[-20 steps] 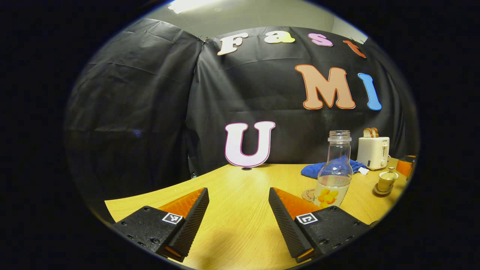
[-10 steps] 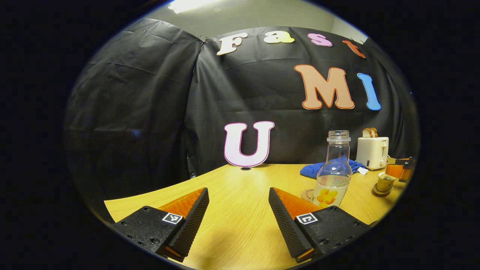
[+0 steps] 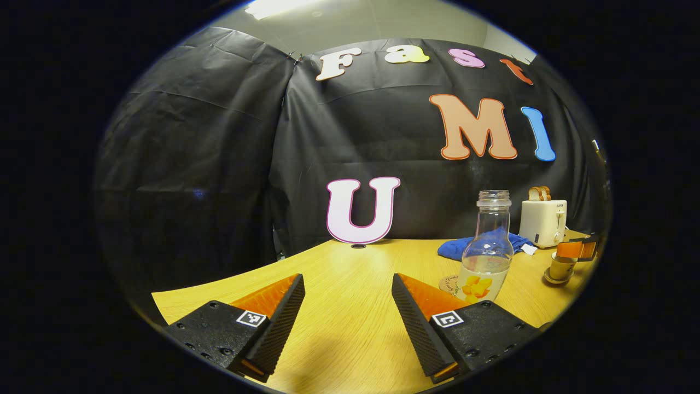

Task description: Open the teacup lid with one hand, grasp the water bottle and pour water into the teacup with the other hand; after pouring, place the water bottle on the coaster and then close the teacup lid.

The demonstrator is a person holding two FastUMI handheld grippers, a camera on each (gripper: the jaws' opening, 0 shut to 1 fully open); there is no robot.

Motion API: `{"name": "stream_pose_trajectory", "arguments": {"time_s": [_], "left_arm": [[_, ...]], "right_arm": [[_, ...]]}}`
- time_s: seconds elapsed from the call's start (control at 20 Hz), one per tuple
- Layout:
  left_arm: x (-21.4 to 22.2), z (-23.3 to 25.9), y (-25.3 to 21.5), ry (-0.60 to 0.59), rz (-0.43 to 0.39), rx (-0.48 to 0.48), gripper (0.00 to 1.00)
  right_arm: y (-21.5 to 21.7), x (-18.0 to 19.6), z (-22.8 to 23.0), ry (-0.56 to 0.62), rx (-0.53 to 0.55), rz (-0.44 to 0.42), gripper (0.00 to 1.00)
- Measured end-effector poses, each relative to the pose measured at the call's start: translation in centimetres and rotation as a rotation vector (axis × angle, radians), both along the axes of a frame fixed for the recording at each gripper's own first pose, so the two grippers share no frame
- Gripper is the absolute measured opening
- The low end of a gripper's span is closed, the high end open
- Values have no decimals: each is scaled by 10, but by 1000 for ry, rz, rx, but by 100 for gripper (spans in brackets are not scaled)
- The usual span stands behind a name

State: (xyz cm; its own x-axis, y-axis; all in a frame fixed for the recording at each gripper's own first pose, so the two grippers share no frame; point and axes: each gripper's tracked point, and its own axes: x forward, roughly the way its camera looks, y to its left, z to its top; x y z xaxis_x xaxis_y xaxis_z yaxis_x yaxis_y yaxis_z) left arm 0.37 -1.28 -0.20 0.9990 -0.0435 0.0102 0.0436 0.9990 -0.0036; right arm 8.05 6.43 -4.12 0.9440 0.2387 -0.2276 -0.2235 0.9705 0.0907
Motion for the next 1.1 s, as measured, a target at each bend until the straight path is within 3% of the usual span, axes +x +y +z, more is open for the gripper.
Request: {"name": "stream_pose_trajectory", "arguments": {"time_s": [0.1,0.2,0.35,0.4,0.55,0.7,0.85,0.9,1.1], "left_arm": [[0,0,-1,0,0,0,94],[0,0,-1,0,-1,0,94],[0,0,-2,0,-6,-1,94],[0,0,-2,-1,-6,0,94],[2,0,-2,-1,-7,0,94],[2,0,-2,-1,-8,0,94],[2,0,-1,-1,-8,0,93],[2,0,-2,-1,-8,0,94],[2,0,-1,-1,-8,0,94]], "right_arm": [[0,-3,2,20,2,13,85],[2,1,-2,20,9,18,75],[2,-1,-1,14,13,24,75],[2,0,-1,14,12,25,69],[3,0,2,2,20,31,69],[1,2,4,-8,29,30,37],[-1,1,7,-21,32,16,37],[-3,-1,9,-36,30,11,29],[-4,-7,30,-190,-33,-7,27]]}}
